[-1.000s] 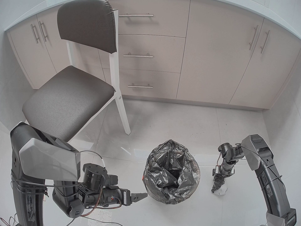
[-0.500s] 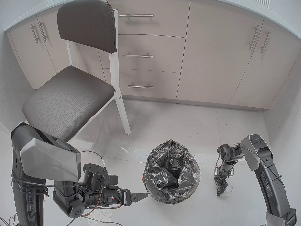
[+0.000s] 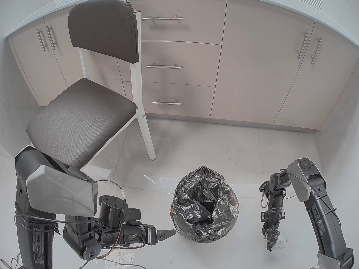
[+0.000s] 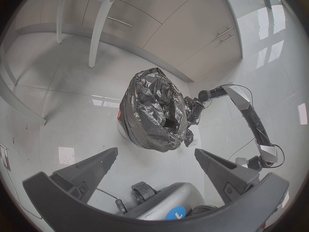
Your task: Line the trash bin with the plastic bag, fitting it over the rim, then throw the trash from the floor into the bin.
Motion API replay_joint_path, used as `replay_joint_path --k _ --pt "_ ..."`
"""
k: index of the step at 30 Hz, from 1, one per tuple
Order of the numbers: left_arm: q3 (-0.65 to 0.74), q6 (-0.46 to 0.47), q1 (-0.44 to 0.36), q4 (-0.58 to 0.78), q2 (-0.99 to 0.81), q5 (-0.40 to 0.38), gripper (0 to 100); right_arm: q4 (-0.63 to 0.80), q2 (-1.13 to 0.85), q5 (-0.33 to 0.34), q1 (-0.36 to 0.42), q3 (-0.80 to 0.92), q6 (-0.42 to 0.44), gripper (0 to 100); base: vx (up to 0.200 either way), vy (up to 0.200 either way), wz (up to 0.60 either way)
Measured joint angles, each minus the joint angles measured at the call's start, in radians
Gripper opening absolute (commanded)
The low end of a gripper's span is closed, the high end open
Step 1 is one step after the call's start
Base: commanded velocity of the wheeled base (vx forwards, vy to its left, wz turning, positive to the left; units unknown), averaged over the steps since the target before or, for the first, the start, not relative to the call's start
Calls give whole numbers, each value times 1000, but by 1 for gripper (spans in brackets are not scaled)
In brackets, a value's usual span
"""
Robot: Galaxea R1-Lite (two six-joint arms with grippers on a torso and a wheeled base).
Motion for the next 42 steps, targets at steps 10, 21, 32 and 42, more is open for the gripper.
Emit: replay_joint_path --k 10,21,32,42 --pt "2 0 0 -3 1 0 100 124 -239 -5 30 0 23 0 0 0 0" --pt "3 1 0 -5 3 0 100 290 -546 -7 187 0 27 0 0 0 0" --pt "3 3 0 -5 3 0 100 329 -710 -61 464 0 21 0 0 0 0" --pt "3 4 3 -5 3 -1 100 241 -710 -139 646 0 -17 0 0 0 0"
